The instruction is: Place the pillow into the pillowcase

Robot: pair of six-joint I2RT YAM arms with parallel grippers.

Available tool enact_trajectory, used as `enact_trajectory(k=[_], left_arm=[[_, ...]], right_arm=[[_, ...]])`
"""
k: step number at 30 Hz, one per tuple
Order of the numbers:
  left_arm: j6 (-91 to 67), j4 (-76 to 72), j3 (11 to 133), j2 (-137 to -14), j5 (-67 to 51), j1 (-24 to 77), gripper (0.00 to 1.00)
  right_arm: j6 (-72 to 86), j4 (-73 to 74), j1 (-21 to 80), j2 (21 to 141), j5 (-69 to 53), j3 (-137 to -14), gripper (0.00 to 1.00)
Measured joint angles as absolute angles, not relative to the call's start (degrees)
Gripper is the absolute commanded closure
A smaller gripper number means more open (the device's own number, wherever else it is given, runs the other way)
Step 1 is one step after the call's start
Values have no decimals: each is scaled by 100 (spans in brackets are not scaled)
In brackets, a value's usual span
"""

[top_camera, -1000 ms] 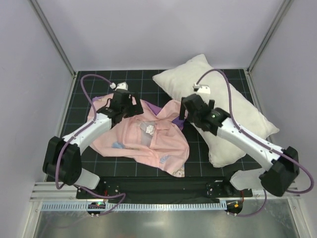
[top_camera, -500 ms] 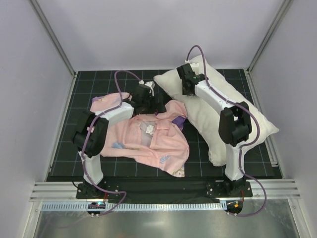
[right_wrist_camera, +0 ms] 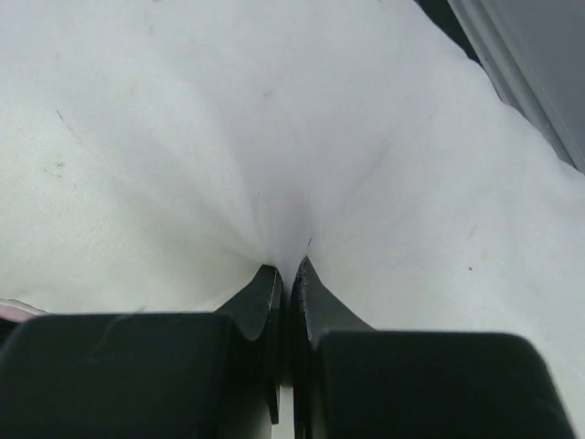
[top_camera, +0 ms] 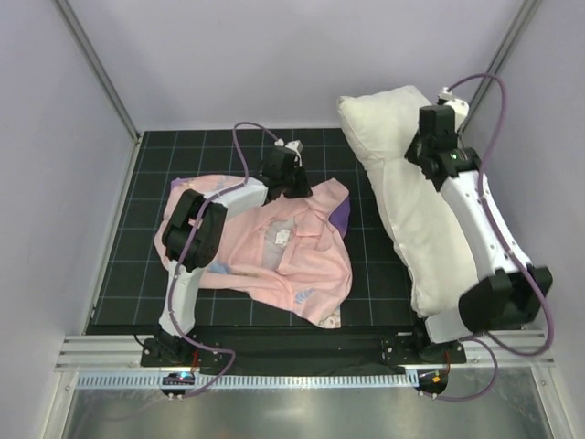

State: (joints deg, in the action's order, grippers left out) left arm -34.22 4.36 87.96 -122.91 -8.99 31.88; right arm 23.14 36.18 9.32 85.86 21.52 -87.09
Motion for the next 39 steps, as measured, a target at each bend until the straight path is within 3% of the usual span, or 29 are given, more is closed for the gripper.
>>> enact_trajectory(k=[1,2,4,5,8,15,24,26,27,28,31,35,39], left_arm=[[-3415,440,8958,-12381,-878,3186,87],[-3409,495,9212,-12510,-832,3186,69],[-3367,567,9666,-12742,-727,3179,56],[-3363,609,9922,-12862,-657,3179,35],[-3210,980,10755,-13183,-451,3175,13],[-2703,2067,11653,-13078,-1,3107,6],[-2530,2851,9334,-10497,1109,3059,1],[-2617,2818,8676,-9723,1181,3061,0],[-2698,2768,8342,-9349,1208,3061,0],[-2812,2773,8049,-9015,1225,3061,0],[-3037,2534,7166,-8197,1216,3061,1],[-3422,2383,6147,-7476,1472,3063,0],[-3809,2329,5343,-6829,2123,3061,0]], right_arm=[[2318,3616,893,8246,2150,-8556,96],[2322,3610,884,7955,2115,-8396,96],[2316,3570,902,7380,1883,-7999,96],[2314,3568,913,7190,1750,-7830,96],[2279,3398,967,6617,1131,-7137,96],[2171,3096,1225,5629,-340,-5704,96],[2130,3186,1656,4987,-939,-4960,96],[2134,3214,1662,4882,-996,-4812,85],[2150,3225,1662,4788,-1046,-4720,55],[2217,3242,1662,4674,-1105,-4633,37],[2320,3234,1664,4193,-1334,-4397,1],[2349,3094,1883,3815,-1841,-4392,0],[2206,2954,2958,4405,-1813,-5006,0]])
